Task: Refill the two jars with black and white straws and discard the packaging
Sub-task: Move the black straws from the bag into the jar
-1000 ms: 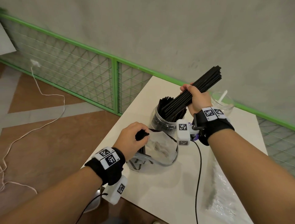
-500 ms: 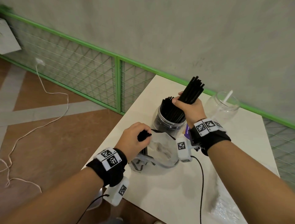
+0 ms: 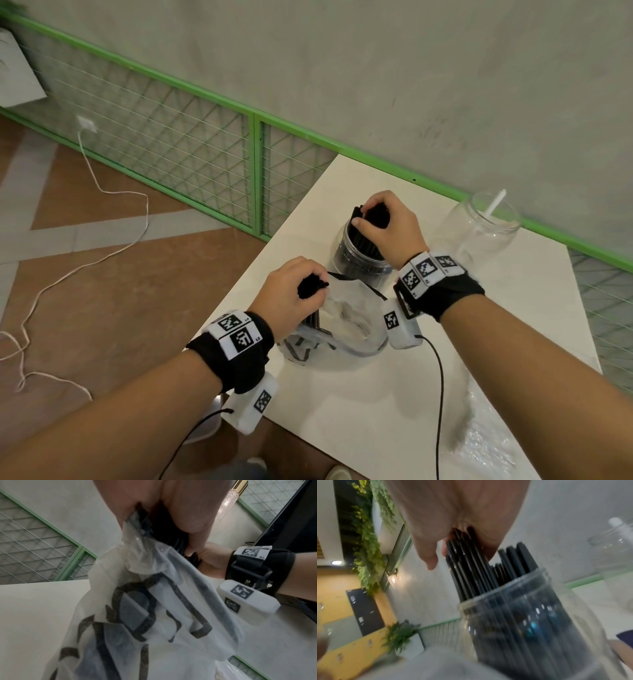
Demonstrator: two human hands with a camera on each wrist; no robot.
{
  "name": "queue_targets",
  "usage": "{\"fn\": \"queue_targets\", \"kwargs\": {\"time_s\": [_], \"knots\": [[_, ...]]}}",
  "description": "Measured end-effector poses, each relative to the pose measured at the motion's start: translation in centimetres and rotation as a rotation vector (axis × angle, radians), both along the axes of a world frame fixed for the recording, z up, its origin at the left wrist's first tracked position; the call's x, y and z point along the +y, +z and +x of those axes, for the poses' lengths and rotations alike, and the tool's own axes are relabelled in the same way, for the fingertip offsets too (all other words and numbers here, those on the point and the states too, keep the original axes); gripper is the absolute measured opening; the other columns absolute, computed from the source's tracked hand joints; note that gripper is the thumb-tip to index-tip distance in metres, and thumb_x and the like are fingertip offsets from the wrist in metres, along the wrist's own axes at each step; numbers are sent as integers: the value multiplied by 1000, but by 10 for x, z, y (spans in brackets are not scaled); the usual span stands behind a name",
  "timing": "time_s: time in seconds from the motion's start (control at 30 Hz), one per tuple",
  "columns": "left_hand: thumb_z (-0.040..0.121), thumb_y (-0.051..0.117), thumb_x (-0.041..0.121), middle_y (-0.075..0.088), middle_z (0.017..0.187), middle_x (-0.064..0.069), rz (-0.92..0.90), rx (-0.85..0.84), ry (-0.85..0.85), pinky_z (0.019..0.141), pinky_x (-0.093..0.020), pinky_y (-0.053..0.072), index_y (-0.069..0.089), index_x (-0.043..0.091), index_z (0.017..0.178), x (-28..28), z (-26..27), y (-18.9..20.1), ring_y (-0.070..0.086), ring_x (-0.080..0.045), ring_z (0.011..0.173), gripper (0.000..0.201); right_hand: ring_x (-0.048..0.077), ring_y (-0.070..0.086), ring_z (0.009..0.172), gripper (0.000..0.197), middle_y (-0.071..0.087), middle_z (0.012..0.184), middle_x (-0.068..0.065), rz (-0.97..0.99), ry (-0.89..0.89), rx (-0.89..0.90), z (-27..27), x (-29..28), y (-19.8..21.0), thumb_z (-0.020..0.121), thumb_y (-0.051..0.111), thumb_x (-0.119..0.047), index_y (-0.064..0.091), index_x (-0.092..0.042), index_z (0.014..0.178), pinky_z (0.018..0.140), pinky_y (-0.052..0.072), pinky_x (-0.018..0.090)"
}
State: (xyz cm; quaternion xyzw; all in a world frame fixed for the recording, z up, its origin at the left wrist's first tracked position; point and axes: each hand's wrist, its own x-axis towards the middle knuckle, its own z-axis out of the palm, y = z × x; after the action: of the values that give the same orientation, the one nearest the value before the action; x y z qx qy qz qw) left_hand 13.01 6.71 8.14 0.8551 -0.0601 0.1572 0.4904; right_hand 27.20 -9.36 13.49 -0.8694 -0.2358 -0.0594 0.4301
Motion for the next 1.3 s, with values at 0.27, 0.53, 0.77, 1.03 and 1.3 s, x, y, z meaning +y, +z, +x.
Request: {"fn": "queue_targets", "kwargs": {"time_s": [0.27,0.53,0.77,1.03,1.3], "knots": [[80,67,10,56,88,15,-6,-4,7,77,-8,39,55,32,86,1,1,-1,53,0,86,26,7,47,90,23,54,99,-1,-43,-9,-244,-7,2,1,85,64,-7,57,-8,108,83,35,9],[80,68,8,55,87,16,-15,-15,23,76,-5,37,56,29,87,3,1,0,52,4,86,26,29,35,137,61,34,152,13,-551,107,-346,-8,-17,-32,91,59,-30,38,-5,142,114,24,36],[80,67,8,56,88,14,-26,-6,26,77,-6,37,56,30,87,2,2,-1,52,2,87,25,25,27,143,56,32,153,12,-505,178,-294,-2,-15,-22,96,53,-20,32,-4,145,119,17,33],[80,67,10,57,89,14,-19,-1,30,77,-6,37,55,32,87,3,2,-1,53,0,87,26,25,39,136,44,44,147,10,-300,53,-145,5,-11,-12,101,33,-13,35,-11,145,114,25,30],[80,67,10,57,89,15,-25,1,33,77,-4,36,55,33,86,2,3,-1,53,1,87,27,14,50,127,41,62,127,-3,246,-101,186,14,-16,-5,105,29,-20,34,-14,146,111,31,25]]}}
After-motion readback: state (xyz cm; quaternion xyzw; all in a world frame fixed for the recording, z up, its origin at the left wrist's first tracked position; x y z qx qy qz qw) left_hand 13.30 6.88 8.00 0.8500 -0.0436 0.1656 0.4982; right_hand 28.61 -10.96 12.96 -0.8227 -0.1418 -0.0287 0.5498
